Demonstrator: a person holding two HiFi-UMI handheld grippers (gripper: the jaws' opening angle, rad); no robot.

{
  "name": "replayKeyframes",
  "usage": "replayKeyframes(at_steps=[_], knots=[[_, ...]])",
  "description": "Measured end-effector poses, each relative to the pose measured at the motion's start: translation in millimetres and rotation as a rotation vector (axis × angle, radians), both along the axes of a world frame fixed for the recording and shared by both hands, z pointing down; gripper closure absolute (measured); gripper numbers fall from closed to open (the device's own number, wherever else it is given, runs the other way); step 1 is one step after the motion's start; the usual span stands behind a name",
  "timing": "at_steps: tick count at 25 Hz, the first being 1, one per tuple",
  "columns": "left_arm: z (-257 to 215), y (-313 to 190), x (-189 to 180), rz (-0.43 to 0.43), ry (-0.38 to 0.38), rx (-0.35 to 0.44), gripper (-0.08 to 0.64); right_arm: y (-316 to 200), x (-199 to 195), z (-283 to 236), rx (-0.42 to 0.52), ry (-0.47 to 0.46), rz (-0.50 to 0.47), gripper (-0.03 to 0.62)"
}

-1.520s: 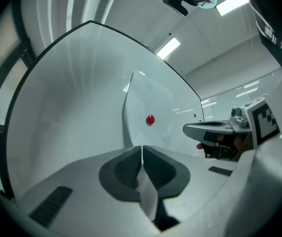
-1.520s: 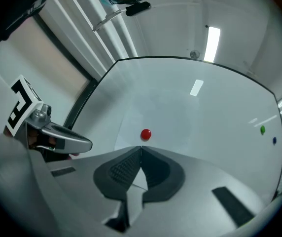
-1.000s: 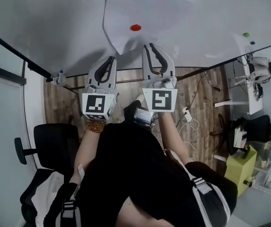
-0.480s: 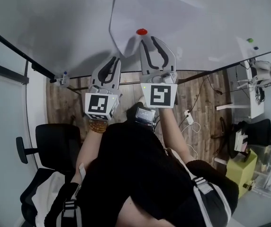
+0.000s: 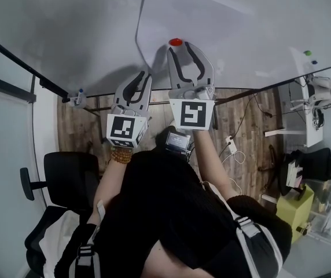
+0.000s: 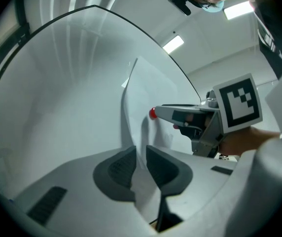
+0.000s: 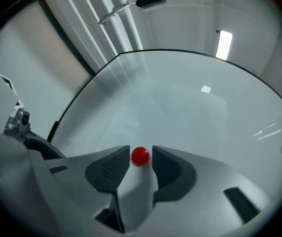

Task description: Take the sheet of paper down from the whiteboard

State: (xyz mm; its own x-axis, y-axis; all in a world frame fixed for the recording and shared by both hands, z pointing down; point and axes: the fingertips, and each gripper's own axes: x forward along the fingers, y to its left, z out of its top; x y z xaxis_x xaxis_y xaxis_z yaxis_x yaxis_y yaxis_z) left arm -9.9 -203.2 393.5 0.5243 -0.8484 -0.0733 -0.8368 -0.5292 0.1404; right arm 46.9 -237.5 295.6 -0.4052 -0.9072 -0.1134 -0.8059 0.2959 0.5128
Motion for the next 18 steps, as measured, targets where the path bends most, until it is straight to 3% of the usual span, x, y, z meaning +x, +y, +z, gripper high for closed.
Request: replayKeyframes(at_steps=[18], knots=[[6.1,-2.2,8.8,0.006,-0.013,-0.007,0.500,-12.5,-5.2,5.9,0.013,0.011,0.010,0.460]])
